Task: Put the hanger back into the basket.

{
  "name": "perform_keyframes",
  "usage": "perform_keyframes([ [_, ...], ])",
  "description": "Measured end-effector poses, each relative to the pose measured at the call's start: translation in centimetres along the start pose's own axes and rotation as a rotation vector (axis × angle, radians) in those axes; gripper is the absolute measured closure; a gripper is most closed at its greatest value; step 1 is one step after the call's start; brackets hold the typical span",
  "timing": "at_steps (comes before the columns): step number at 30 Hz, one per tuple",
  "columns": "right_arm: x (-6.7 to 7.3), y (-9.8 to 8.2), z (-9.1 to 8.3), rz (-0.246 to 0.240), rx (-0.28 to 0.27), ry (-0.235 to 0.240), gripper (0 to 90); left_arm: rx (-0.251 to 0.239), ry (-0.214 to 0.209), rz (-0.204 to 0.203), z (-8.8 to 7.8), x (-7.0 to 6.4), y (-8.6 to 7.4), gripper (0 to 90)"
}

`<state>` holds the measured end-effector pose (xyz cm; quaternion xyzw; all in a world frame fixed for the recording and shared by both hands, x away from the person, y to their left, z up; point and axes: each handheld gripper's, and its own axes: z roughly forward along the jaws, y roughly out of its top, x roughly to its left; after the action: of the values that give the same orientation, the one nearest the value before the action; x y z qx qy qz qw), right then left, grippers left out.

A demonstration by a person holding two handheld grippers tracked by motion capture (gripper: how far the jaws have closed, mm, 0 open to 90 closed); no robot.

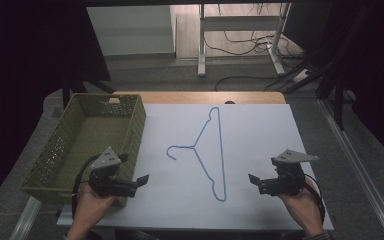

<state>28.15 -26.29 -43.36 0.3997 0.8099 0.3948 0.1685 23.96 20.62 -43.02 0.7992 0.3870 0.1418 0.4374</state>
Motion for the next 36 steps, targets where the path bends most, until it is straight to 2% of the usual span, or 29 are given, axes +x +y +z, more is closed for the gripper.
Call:
perform_keyframes([
  [3,0.3,0.6,0.5,-0.002,0.024,0.011,0.0,0.002,-0.027,0.010,0.7,-0.6,0.5,0.9],
  [7,0.5,1.5,1.0,0.016,0.035,0.032,0.0,0.001,-0.063,0.061,2.7,-2.0,1.5,0.1],
  [9,0.7,2.0,1.3,0.021,0.042,0.041,0.0,0.001,-0.071,0.069,3.1,-2.2,1.6,0.0],
  [10,0.8,2.3,1.6,0.018,0.041,0.045,0.0,0.006,-0.086,0.076,3.9,-2.5,1.7,0.0],
  [15,1.4,3.5,3.0,-0.020,0.065,0.044,1.7,0.020,-0.125,0.100,5.8,-3.1,1.2,0.0],
  [19,2.1,4.5,4.4,-0.056,0.083,0.049,3.0,0.021,-0.149,0.087,6.6,-3.0,0.6,0.0],
  [23,2.9,5.5,6.1,-0.084,0.105,0.065,2.9,0.018,-0.212,0.066,7.7,-2.6,-0.6,0.0],
  [24,2.9,5.5,6.1,-0.084,0.105,0.065,2.9,0.018,-0.212,0.066,7.7,-2.6,-0.6,0.0],
  [25,3.2,5.9,7.1,-0.100,0.116,0.070,4.3,0.018,-0.230,0.063,8.0,-2.4,-1.1,0.0],
  [30,3.8,6.6,8.9,-0.095,0.130,0.076,10.6,0.031,-0.206,0.088,8.5,-2.4,-1.9,0.0],
  [33,4.0,7.0,10.0,-0.099,0.135,0.088,16.0,0.042,-0.181,0.127,8.7,-2.7,-2.1,0.0],
  [36,4.3,7.3,11.2,-0.096,0.154,0.108,23.6,0.052,-0.173,0.134,8.8,-2.8,-2.1,0.0],
])
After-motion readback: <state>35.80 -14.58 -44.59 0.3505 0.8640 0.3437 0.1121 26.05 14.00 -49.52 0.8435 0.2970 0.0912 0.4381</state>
